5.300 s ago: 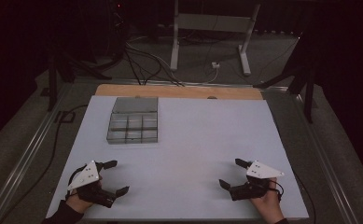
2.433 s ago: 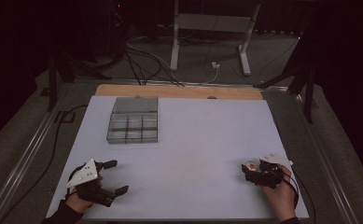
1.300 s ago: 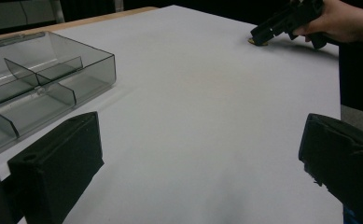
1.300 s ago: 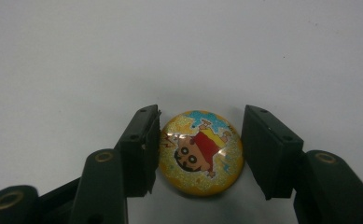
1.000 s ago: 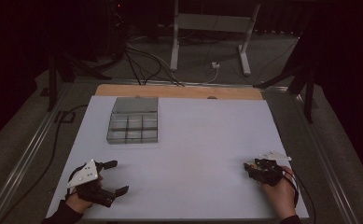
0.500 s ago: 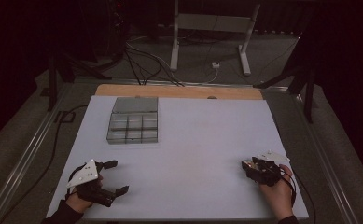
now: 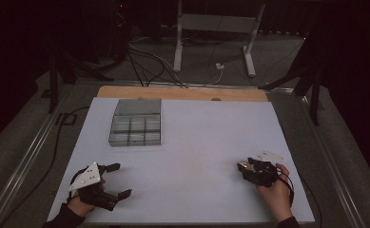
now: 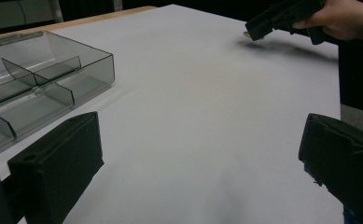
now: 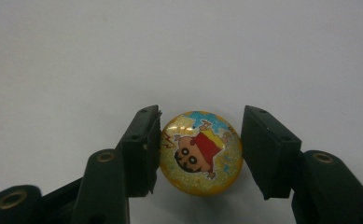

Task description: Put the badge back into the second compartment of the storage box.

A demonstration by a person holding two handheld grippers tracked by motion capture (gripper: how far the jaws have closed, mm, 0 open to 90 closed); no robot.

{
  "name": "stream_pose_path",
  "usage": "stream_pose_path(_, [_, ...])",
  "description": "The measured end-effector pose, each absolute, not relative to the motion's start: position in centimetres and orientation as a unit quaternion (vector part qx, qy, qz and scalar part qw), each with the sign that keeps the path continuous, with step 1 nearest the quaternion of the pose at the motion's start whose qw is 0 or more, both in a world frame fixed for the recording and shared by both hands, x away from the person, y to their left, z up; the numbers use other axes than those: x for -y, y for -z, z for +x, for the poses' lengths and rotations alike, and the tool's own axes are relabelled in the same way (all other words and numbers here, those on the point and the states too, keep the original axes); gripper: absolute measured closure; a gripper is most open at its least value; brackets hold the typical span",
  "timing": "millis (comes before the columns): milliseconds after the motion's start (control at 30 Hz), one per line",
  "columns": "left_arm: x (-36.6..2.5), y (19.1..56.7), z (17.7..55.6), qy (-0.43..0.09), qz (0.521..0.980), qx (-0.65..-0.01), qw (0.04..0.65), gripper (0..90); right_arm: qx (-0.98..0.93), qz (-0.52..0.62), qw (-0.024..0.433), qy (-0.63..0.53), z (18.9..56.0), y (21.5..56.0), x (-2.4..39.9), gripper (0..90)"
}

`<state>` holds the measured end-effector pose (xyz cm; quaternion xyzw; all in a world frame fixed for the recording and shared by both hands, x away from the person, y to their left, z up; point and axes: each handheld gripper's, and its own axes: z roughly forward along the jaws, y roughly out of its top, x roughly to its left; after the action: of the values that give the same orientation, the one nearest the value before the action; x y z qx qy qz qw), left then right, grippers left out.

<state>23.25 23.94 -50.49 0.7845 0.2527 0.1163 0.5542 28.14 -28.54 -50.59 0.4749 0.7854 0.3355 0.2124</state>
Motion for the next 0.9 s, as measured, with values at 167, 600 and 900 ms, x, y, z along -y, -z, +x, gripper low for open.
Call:
stream_pose_path(167, [-24.0, 50.5, 23.3, -0.116, 0.784, -0.252, 0.555, 0.5, -0.795, 0.455, 0.208, -0.342, 28.6, 50.2, 26.9, 47.9])
stream_pose_path(600, [-23.9, 50.4, 23.2, -0.116, 0.784, -0.25, 0.556, 0.5, -0.821, 0.406, 0.191, -0.353, 30.1, 49.1, 22.4, 47.9])
stream_pose_path(900, [-24.0, 50.4, 23.1, -0.115, 0.783, -0.25, 0.558, 0.5, -0.832, 0.374, 0.182, -0.366, 31.2, 48.1, 19.3, 47.9])
